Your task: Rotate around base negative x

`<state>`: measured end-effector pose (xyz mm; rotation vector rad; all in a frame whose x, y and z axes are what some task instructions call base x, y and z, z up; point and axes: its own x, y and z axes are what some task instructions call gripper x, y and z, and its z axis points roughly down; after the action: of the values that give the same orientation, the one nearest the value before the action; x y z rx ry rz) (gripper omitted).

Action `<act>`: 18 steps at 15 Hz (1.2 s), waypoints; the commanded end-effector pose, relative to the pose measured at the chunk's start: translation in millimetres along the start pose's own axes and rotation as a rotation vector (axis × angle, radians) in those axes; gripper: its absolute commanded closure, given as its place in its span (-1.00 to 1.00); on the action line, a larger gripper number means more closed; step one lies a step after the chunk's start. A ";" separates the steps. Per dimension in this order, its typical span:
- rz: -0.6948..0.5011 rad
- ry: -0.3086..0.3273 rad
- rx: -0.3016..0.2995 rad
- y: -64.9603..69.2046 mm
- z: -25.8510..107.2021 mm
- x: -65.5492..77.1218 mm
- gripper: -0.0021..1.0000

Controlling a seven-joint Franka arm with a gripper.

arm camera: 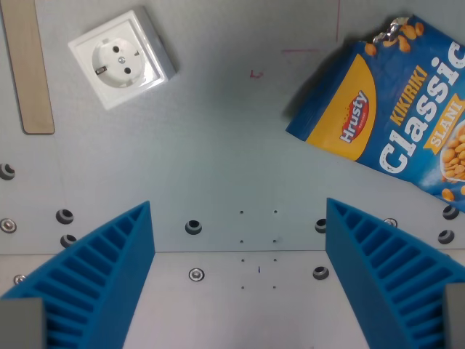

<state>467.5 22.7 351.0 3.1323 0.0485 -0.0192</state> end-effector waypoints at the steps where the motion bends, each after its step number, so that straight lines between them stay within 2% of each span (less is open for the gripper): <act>1: 0.000 0.003 -0.013 0.2 -1.7 -0.2 -1.00; 18: 0.003 -0.005 -0.240 0.2 -1.7 -0.2 -1.00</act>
<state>468.0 19.8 351.0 3.0583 0.0683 -0.0134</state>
